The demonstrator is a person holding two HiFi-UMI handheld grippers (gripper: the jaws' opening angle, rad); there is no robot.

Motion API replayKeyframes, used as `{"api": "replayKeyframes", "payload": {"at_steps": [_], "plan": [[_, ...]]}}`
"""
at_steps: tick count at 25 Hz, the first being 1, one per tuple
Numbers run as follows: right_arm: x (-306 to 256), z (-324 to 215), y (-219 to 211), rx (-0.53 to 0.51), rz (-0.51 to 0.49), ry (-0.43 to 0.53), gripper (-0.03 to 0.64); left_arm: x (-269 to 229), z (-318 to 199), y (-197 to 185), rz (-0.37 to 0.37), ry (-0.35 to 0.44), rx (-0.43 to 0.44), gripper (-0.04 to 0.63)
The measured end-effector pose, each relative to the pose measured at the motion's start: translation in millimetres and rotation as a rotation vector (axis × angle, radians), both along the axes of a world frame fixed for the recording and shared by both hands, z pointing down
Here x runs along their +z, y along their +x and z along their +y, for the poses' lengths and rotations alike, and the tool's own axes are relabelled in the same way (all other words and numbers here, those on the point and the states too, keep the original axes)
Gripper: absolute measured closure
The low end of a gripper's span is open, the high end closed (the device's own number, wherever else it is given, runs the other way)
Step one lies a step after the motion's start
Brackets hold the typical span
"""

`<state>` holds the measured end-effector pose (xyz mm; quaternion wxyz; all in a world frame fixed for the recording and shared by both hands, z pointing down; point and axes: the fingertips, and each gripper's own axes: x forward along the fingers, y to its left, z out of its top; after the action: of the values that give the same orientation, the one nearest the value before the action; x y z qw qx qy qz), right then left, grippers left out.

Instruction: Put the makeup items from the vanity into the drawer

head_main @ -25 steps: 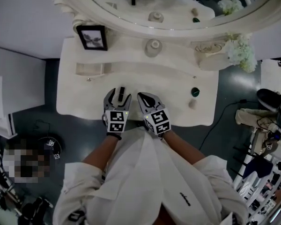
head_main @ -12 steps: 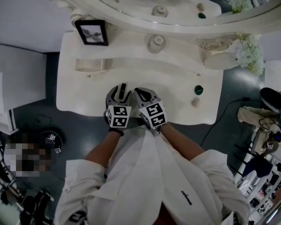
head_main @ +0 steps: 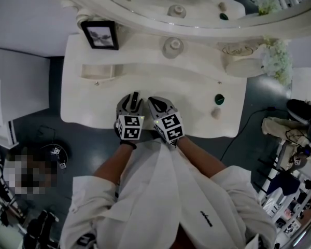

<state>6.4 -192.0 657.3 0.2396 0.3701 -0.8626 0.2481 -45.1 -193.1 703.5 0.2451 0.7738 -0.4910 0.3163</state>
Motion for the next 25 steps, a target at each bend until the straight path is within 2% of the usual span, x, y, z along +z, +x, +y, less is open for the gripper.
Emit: {"api": "replayKeyframes", "payload": {"at_steps": [3,6,10,19,25], "plan": [[-1.6,-0.7,-0.9,0.003,-0.012,0.005,0.598,2.1,1.4,1.5,-0.005,-0.002,0.011,0.376],[-2.5,-0.6,-0.6,0.002,-0.010,0.004,0.598,1.5,2.3,5.3,-0.004,0.000,0.020,0.435],[-3.4,0.6,0.6,-0.002,0.001,0.003,0.598,0.1,1.3,4.3,-0.006,0.007,0.012,0.474],[-10.3,-1.4,-5.3,-0.010,-0.009,0.014,0.598,-12.4,-0.5,3.1,0.045,0.011,-0.006,0.480],[-13.7,-5.8,-14.0,-0.023,-0.009,0.021,0.598,-35.0,-9.8,2.3,0.111,0.042,-0.040,0.480]]}}
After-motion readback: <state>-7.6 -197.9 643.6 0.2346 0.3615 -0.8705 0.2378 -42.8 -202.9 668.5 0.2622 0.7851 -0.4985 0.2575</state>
